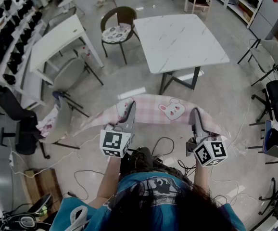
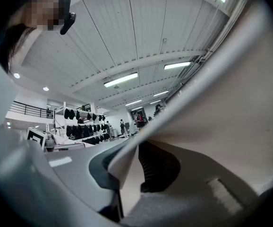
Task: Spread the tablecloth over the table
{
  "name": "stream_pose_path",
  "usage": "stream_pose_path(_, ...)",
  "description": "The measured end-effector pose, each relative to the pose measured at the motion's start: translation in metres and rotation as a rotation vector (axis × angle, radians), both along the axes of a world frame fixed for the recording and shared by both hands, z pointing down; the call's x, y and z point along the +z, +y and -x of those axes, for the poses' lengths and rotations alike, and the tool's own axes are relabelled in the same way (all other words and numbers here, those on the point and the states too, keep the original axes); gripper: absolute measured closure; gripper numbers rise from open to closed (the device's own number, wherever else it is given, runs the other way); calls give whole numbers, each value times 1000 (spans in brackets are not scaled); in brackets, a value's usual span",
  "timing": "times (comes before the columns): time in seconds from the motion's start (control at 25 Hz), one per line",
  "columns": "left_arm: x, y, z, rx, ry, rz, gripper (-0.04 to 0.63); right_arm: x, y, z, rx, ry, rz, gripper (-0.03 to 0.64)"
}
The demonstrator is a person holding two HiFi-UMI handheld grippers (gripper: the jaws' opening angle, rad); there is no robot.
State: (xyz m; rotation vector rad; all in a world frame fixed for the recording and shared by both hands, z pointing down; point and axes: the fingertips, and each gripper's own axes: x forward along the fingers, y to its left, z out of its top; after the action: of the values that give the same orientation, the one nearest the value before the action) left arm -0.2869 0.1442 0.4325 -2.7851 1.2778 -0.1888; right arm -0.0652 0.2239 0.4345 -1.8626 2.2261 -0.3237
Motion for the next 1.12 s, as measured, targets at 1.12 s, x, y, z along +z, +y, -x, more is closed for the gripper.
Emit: stream_pose_path(1.12, 4, -16, -21, 15, -15, 67, 509, 5, -25, -22, 31, 56, 26, 578)
